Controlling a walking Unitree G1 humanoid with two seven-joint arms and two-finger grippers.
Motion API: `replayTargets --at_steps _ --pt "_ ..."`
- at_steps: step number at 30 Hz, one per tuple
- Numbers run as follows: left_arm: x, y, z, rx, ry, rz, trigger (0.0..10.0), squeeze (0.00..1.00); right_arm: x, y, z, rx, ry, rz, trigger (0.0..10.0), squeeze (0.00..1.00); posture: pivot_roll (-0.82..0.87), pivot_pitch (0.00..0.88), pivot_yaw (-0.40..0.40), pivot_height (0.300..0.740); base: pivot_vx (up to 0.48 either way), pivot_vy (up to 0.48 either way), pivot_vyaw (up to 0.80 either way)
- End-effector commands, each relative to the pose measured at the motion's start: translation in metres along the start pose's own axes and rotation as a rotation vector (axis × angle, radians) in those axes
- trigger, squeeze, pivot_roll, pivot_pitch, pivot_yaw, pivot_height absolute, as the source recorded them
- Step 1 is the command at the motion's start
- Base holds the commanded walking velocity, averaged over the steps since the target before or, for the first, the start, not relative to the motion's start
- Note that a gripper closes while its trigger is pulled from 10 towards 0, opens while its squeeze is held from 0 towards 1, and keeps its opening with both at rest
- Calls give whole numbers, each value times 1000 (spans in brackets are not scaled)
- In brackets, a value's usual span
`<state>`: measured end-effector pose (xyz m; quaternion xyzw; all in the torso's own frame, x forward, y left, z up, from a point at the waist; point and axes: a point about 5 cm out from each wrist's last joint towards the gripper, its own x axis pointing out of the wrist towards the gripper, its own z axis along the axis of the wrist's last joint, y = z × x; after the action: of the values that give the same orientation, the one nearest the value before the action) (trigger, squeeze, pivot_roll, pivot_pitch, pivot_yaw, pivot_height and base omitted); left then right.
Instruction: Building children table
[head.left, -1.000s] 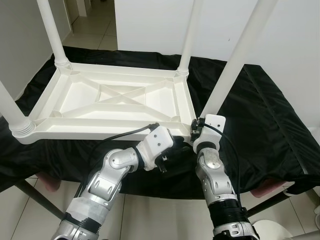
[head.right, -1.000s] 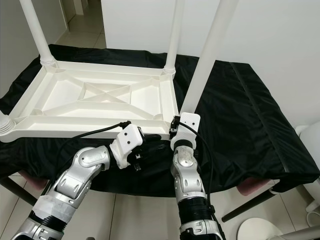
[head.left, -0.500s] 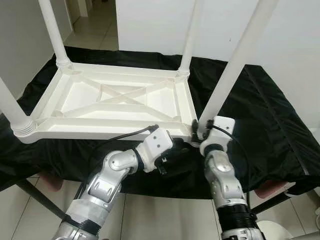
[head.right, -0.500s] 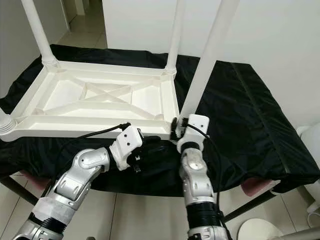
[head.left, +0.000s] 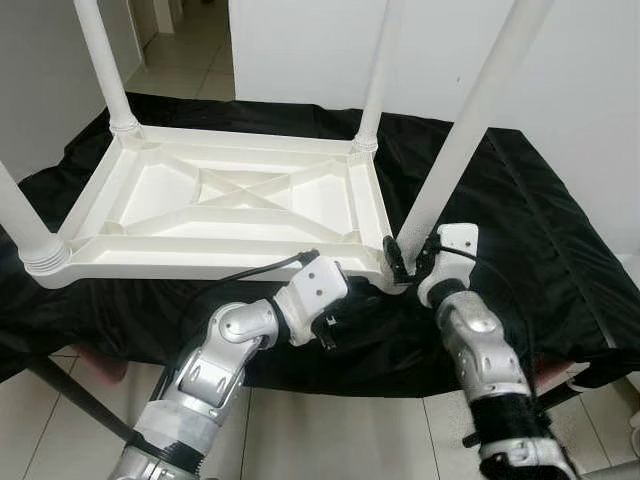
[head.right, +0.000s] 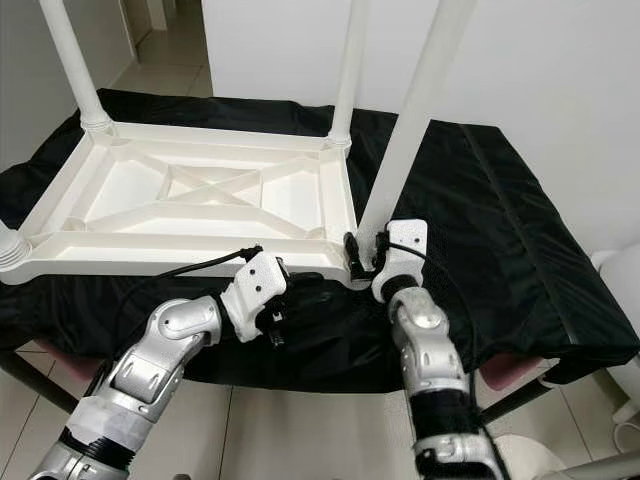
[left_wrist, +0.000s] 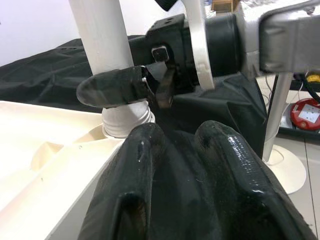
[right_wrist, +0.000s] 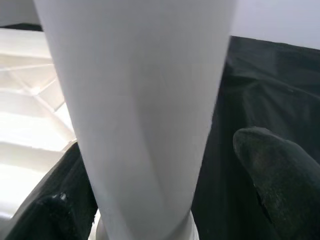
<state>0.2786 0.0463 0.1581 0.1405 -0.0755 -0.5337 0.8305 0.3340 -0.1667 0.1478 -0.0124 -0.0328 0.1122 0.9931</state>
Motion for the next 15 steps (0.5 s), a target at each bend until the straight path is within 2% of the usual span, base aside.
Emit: replayTargets --at_steps 1,4,9,11,12,13,15 --pt "1 3 0 0 8 67 10000 0 2 -5 -7 -26 38 86 10000 0 8 55 -64 740 0 0 0" --pt "2 3 0 0 8 68 10000 0 3 -5 -8 -37 49 123 10000 0 8 55 -64 740 0 0 0" --pt "3 5 1 4 5 72 10000 0 7 -6 -10 -129 96 290 10000 0 8 53 -68 740 0 0 0" --pt "3 5 1 4 4 72 10000 0 8 -6 -10 -133 101 303 10000 0 8 53 -68 740 0 0 0" --pt "4 6 2 5 3 76 10000 0 9 -8 -11 -150 110 329 9843 0 12 53 -73 740 0 0 0" --pt "4 6 2 6 3 79 10000 0 10 -10 -11 -162 116 343 8902 0 12 53 -73 740 0 0 0" --pt "4 6 2 7 2 81 10000 0 11 -11 -11 -177 121 355 8902 0 14 53 -75 740 0 0 0"
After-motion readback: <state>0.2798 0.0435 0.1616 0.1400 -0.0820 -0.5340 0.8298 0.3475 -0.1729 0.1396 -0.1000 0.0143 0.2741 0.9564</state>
